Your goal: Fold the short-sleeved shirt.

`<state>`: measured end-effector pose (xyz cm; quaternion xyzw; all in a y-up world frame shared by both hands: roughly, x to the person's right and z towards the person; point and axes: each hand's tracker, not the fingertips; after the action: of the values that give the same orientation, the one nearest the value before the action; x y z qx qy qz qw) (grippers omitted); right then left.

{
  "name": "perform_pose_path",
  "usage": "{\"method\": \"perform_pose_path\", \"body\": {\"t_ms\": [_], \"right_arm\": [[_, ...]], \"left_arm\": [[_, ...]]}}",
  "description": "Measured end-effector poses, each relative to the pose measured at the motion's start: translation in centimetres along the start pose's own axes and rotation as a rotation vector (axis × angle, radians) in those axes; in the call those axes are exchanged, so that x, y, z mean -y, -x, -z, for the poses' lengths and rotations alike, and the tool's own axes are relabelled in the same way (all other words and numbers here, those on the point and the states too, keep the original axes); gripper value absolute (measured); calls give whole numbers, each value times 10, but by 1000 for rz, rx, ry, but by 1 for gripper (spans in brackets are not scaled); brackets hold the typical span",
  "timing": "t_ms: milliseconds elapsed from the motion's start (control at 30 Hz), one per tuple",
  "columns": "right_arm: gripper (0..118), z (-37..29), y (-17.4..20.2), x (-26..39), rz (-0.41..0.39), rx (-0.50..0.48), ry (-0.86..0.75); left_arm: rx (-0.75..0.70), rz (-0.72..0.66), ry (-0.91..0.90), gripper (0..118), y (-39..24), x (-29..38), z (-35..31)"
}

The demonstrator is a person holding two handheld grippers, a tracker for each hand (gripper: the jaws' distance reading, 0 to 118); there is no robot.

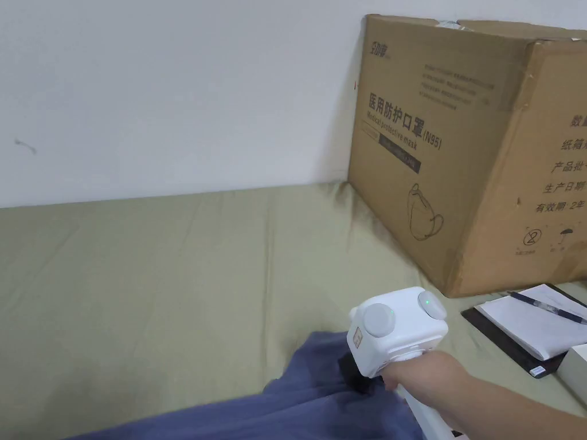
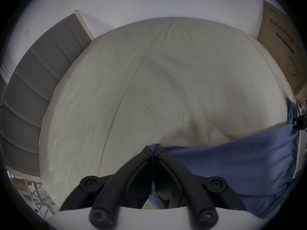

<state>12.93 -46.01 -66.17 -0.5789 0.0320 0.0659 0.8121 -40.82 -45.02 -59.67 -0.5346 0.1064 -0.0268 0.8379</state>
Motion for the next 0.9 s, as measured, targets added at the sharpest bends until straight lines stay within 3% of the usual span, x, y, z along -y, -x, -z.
{"method": "perform_pose_path", "body": {"t_ms": [33,100,233,300,467,700,800,900], "right_arm": [[4,-5,2,3,-16,-20,-1],[4,-18,2,11,-4,-25,-25],[4,-76,-22,30,165,-136,-261],[4,-120,-33,44,194,-181,-350],[4,-242,-49,82,105,-179,-506],[4,-395,-72,109,99,-146,-711],[4,-443,-78,100,118,-133,-781],[4,-477,-78,74,89,-80,-825]], "left_arm": [[3,-2,-3,0,1,1,-5],[5,1,-14,0,1,5,-18],[61,-20,-105,0,13,13,-63],[106,-53,-163,0,23,16,-96],[170,-11,-302,0,39,25,-194],[246,-36,-525,0,61,17,-339],[248,-33,-597,0,65,1,-388],[218,0,-652,0,62,-24,-422]]}}
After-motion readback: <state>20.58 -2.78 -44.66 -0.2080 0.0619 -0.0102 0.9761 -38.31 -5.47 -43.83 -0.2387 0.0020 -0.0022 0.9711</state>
